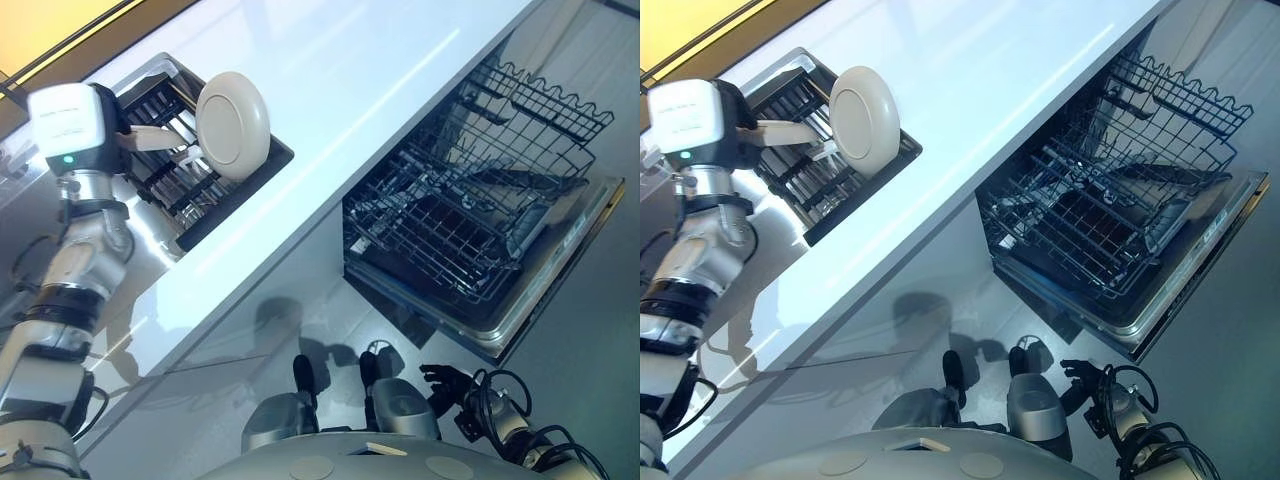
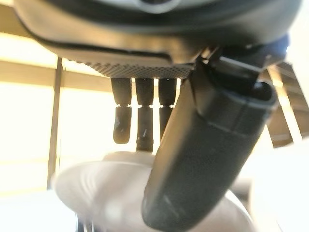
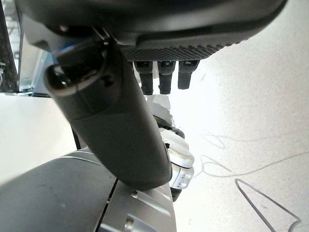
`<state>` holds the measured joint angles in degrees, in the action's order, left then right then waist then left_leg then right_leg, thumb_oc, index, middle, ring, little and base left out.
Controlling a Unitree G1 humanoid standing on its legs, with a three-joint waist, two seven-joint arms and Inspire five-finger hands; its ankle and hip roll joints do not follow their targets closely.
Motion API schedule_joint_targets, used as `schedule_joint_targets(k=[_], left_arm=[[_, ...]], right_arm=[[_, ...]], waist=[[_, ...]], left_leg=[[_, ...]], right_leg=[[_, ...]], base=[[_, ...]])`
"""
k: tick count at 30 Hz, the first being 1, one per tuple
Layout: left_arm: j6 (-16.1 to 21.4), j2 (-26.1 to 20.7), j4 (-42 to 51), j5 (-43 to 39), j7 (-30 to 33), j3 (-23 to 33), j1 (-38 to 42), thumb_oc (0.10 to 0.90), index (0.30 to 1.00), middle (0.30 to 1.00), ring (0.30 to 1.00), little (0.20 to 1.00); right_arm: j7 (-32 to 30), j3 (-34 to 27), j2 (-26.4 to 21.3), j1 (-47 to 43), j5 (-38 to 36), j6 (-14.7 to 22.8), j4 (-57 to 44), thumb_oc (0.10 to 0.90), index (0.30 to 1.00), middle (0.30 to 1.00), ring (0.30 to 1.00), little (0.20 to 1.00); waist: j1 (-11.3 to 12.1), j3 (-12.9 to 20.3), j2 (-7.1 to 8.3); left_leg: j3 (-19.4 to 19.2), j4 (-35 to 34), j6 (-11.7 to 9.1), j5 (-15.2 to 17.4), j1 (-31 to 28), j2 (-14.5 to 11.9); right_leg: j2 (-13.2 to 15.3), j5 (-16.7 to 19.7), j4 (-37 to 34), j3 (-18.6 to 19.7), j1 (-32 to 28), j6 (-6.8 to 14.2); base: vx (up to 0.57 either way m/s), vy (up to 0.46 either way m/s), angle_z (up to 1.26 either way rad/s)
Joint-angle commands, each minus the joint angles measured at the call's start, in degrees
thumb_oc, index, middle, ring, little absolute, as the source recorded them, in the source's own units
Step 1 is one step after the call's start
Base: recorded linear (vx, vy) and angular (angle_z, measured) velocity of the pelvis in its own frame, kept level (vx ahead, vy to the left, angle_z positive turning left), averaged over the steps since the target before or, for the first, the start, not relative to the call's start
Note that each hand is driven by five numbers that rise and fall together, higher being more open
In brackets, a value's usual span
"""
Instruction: Pick up plates and place into dishwasher.
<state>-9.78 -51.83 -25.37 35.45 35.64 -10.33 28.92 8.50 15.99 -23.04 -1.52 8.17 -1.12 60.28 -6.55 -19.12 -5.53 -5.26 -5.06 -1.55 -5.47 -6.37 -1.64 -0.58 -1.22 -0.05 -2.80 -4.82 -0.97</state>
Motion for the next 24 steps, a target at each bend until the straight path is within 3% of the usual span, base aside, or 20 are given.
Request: schedule_joint_targets(k=[1, 5, 11, 24], left_arm=[[1.65, -9.56, 3.50, 1.34, 6.68, 9.09, -1.26, 0.100, 0.300, 0.300, 0.300, 0.200], [4.45, -12.07, 7.44, -1.10, 6.81, 13.25, -3.77, 0.100, 0.300, 0.300, 0.300, 0.200], [8.02, -11.26, 11.16, -5.55, 8.57, 16.61, -4.82, 0.100, 0.300, 0.300, 0.300, 0.200], [13.94, -7.25, 12.92, -9.79, 8.67, 16.96, -5.13, 0.100, 0.300, 0.300, 0.300, 0.200]], right_arm=[[1.97, 0.02, 0.49, 5.87, 1.44, 2.04, -0.11, 0.800, 0.900, 0.900, 0.900, 0.900], [2.47, -0.26, 0.79, 6.06, 2.08, 2.56, 0.27, 0.800, 0.900, 0.900, 0.900, 0.900], [3.08, 0.28, 1.56, 5.94, 2.74, 2.73, 0.51, 0.800, 0.900, 0.900, 0.900, 0.900], [3.34, 1.03, 2.65, 6.19, 2.98, 2.63, 0.82, 0.800, 0.900, 0.900, 0.900, 0.900]], waist=[[0.58, 11.08, 0.74], [1.37, 11.99, 0.81], [1.85, 12.76, 1.30], [1.77, 13.69, 2.03]], left_leg=[[0.35, 8.45, -0.30, 11.09, 2.22, 4.89], [0.92, 7.22, -0.09, 11.13, 1.04, 4.83], [1.28, 5.76, 0.33, 11.14, -0.45, 4.74], [0.97, 3.40, 1.10, 10.88, -2.22, 4.67]], right_leg=[[0.09, -6.46, 2.78, -1.61, -0.37, 3.22], [-0.15, -6.76, 2.50, -1.69, -1.22, 3.30], [-0.39, -6.90, 2.25, -1.59, -2.11, 3.41], [-0.82, -6.57, 2.07, -1.09, -2.54, 3.88]], base=[[0.02, 0.036, 0.10], [0.01, 0.019, 0.05], [0.00, 0.009, 0.06], [0.00, 0.000, 0.00]])
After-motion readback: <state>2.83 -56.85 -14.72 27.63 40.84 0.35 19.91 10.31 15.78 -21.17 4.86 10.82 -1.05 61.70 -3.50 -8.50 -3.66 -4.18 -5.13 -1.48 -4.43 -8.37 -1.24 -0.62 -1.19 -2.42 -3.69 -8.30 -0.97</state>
